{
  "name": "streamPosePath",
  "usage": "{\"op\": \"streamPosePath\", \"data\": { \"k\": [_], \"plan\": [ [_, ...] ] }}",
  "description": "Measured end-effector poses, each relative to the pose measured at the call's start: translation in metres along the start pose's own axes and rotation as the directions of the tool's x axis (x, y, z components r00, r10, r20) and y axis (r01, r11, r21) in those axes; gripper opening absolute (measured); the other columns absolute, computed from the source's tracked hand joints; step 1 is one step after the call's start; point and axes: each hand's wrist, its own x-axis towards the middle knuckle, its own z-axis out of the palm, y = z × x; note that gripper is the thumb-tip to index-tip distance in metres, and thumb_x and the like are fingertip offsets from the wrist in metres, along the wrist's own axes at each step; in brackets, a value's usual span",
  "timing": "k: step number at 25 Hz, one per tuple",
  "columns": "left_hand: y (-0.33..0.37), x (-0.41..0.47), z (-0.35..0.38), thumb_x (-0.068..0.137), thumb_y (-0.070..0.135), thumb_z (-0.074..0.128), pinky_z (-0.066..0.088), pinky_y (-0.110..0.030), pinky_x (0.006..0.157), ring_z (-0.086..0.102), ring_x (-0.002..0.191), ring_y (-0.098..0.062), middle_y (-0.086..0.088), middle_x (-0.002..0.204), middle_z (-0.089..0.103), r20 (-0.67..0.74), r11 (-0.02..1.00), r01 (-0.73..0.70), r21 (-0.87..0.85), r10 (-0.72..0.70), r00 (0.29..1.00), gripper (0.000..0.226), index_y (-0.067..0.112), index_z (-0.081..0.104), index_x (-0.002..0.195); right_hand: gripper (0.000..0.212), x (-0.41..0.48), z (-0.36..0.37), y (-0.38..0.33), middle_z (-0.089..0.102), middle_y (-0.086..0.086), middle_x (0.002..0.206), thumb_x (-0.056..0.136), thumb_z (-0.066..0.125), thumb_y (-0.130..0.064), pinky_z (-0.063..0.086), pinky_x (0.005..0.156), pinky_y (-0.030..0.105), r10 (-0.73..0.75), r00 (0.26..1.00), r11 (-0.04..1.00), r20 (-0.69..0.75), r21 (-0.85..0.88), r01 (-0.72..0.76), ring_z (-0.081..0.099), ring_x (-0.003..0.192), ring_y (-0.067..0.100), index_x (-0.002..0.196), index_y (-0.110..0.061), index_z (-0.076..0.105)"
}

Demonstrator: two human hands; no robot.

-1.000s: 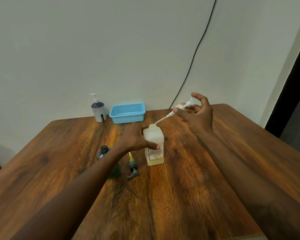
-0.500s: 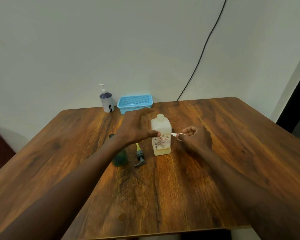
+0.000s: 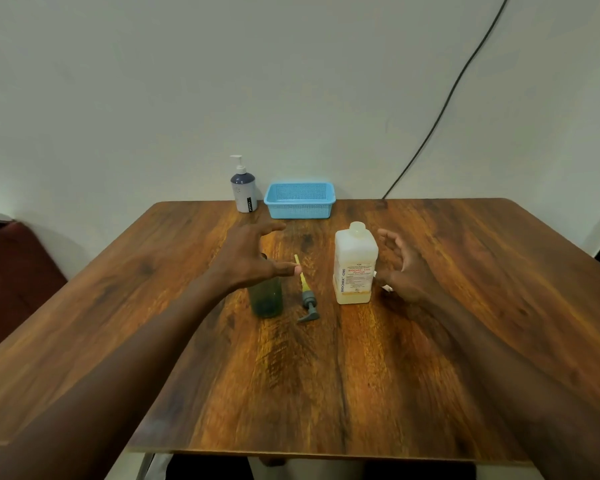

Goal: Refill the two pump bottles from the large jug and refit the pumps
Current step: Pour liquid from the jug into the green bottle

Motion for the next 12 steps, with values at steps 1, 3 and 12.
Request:
{"op": "streamPosePath", "data": {
  "k": [1,3,12],
  "plan": [
    [-0.006,-0.002,0.001,0.071,0.055,0.087,0.037,-0.032,0.106,0.047,0.141,-0.024,-0.004,0.155,0.050,0.008,1.000,0.026,-0.006,-0.026,1.000,0.094,0.022,0.050,0.150,0.096,0.003,0.000,-0.002,0.037,-0.004,0.162,0.075,0.087,-0.022,0.045,0.111,0.053,-0.040,0.995,0.999,0.093,0.033,0.037,0.038,0.147,0.021,0.150,-0.044,0.032],
    [-0.020,-0.009,0.002,0.062,0.071,0.083,0.044,-0.040,0.109,0.051,0.138,-0.025,-0.005,0.156,0.050,0.037,0.995,0.090,-0.034,-0.089,0.995,0.109,0.026,0.044,0.153,0.103,0.007,0.002,-0.006,0.046,-0.001,0.153,0.077,0.085,-0.013,0.058,0.097,0.044,-0.055,0.968,0.992,0.243,0.123,0.025,0.053,0.135,0.021,0.153,-0.043,0.023],
    [-0.054,-0.029,0.028,0.042,0.084,0.082,0.051,-0.026,0.085,0.059,0.109,-0.013,0.004,0.126,0.061,-0.019,0.963,0.213,-0.165,-0.219,0.975,0.108,0.026,0.053,0.129,0.085,0.009,0.028,-0.025,0.063,0.001,0.126,0.065,0.090,-0.035,0.060,0.066,0.022,-0.046,0.997,0.978,0.061,0.208,0.032,0.066,0.107,0.016,0.135,-0.028,0.042]
  ]
}}
